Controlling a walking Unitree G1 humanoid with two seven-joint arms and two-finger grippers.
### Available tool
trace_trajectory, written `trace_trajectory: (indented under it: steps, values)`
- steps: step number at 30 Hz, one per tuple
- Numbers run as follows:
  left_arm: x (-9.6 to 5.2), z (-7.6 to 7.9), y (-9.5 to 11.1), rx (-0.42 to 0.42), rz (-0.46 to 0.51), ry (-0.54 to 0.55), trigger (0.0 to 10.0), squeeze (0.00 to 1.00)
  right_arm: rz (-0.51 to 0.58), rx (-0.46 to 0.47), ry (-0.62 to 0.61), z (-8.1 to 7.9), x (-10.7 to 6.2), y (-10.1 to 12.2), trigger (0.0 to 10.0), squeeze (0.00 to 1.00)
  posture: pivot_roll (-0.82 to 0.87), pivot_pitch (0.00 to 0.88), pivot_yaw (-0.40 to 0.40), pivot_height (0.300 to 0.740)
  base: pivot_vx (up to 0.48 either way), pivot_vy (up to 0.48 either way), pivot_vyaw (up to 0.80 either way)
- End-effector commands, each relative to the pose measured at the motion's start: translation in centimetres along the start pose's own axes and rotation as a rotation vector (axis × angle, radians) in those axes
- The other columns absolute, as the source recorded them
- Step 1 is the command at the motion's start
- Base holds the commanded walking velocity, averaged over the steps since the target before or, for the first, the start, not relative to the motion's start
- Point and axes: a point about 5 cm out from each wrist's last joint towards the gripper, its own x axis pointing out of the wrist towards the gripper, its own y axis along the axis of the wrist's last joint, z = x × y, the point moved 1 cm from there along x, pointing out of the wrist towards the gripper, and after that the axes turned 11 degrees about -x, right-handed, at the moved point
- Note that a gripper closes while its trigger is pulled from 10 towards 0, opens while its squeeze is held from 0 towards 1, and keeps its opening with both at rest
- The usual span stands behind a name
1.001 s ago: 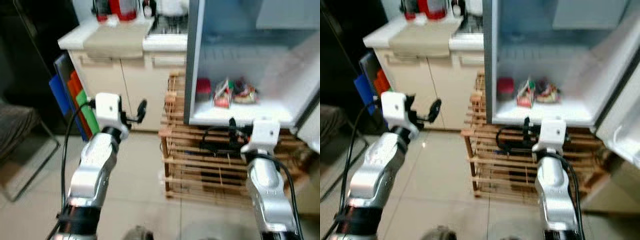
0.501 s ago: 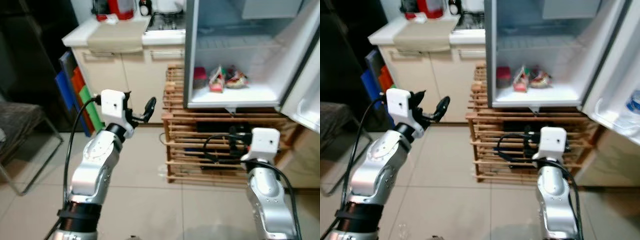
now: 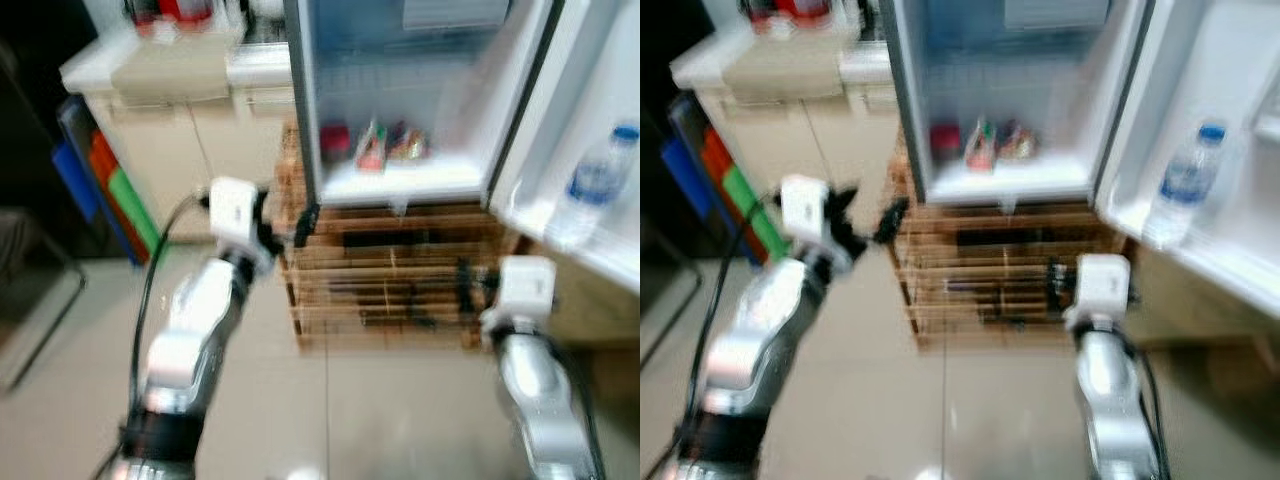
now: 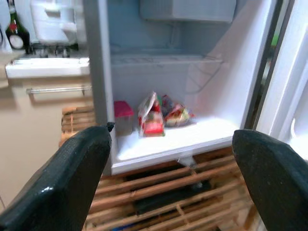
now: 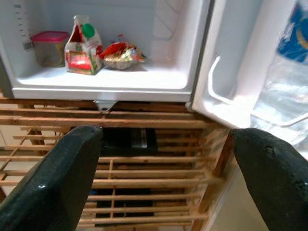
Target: Restocking fridge
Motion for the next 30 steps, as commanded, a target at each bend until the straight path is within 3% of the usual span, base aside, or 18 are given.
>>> trace_trajectory:
  steps: [1, 8, 10, 11, 12, 14, 16, 17, 18, 20, 21, 22, 25, 26, 28, 30]
  values:
    - [0.1, 0.2, 0.2, -0.001, 0.010, -0.009, 10.0, 0.00, 0.005, -0.002, -0.004, 0.3, 0.0, 0.1, 10.0, 0.00, -0.12, 0.000, 0.097, 0.740, 0.000, -0.428, 0.00]
    - [0.2, 0.2, -0.2, 0.007, -0.002, -0.003, 10.0, 0.00, -0.072, -0.045, 0.196, -1.1, -0.9, -1.8, 10.0, 0.00, -0.13, 0.000, 0.103, 0.740, 0.118, -0.410, 0.00]
    - [0.3, -0.6, -1.2, 0.034, -0.065, 0.036, 10.0, 0.00, -0.218, -0.086, 0.273, -1.2, -2.0, -4.7, 10.0, 0.00, -0.14, 0.000, 0.102, 0.740, 0.191, -0.144, 0.00]
    - [0.3, -0.6, -1.2, 0.034, -0.065, 0.036, 10.0, 0.00, -0.218, -0.086, 0.273, -1.2, -2.0, -4.7, 10.0, 0.00, -0.14, 0.000, 0.102, 0.740, 0.000, 0.000, 0.00]
    - [0.3, -1.0, -1.9, 0.050, -0.105, 0.054, 10.0, 0.00, -0.311, -0.093, 0.276, -0.7, -2.7, -6.5, 10.0, 0.00, -0.14, 0.000, 0.102, 0.740, 0.000, 0.000, 0.00]
    - [0.4, -2.0, -3.8, 0.082, -0.243, 0.094, 10.0, 0.00, -0.531, -0.123, 0.230, 1.1, -4.2, -10.5, 10.0, 0.00, -0.14, 0.000, 0.102, 0.740, 0.000, 0.000, 0.00]
    - [0.3, -3.2, -5.3, 0.088, -0.362, 0.141, 10.0, 0.00, -0.659, -0.132, 0.170, 2.6, -5.1, -12.7, 10.0, 0.00, -0.14, 0.000, 0.098, 0.740, 0.000, 0.000, 0.00]
    - [0.2, -3.9, -6.0, 0.080, -0.427, 0.170, 10.0, 0.00, -0.715, -0.139, 0.126, 3.5, -5.4, -13.8, 10.0, 0.00, -0.14, 0.000, 0.098, 0.740, 0.000, 0.000, 0.00]
    - [0.2, -3.9, -6.0, 0.080, -0.427, 0.170, 10.0, 0.00, -0.715, -0.139, 0.126, 3.5, -5.4, -13.8, 10.0, 0.00, -0.14, 0.000, 0.098, 0.740, 0.000, 0.000, 0.00]
    - [0.0, -4.9, -7.0, 0.081, -0.519, 0.201, 10.0, 0.00, -0.789, -0.182, -0.033, 6.4, -5.7, -15.0, 10.0, 0.00, -0.15, 0.000, 0.106, 0.740, 0.000, 0.000, 0.00]
    - [0.0, -5.1, -7.2, 0.085, -0.533, 0.203, 10.0, 0.00, -0.803, -0.209, -0.095, 7.6, -5.7, -15.1, 10.0, 0.00, -0.15, 0.000, 0.108, 0.740, 0.000, 0.000, 0.00]
    - [0.0, -5.1, -7.2, 0.085, -0.533, 0.203, 10.0, 0.00, -0.803, -0.209, -0.095, 7.6, -5.7, -15.1, 10.0, 0.00, -0.15, 0.000, 0.108, 0.740, 0.000, 0.000, 0.00]
    - [-0.2, -5.3, -8.7, 0.116, -0.622, 0.179, 10.0, 0.00, -0.727, -0.364, -0.333, 12.5, -3.8, -13.0, 10.0, 0.00, -0.15, 0.000, 0.117, 0.740, 0.000, 0.000, 0.00]
    - [-0.2, -5.3, -8.7, 0.116, -0.622, 0.179, 10.0, 0.00, -0.727, -0.364, -0.333, 12.5, -3.8, -13.0, 10.0, 0.00, -0.15, 0.000, 0.117, 0.740, 0.000, 0.000, 0.00]
    - [-0.8, -5.5, -10.0, 0.142, -0.691, 0.175, 10.0, 0.00, -0.649, -0.422, -0.423, 14.3, -2.3, -11.2, 10.0, 0.00, -0.15, 0.000, 0.120, 0.740, 0.000, 0.000, 0.00]
    - [-2.3, -6.0, -12.7, 0.174, -0.824, 0.174, 10.0, 0.00, -0.580, -0.494, -0.504, 16.3, -0.4, -9.0, 10.0, 0.00, -0.15, 0.000, 0.117, 0.740, 0.000, 0.000, 0.00]
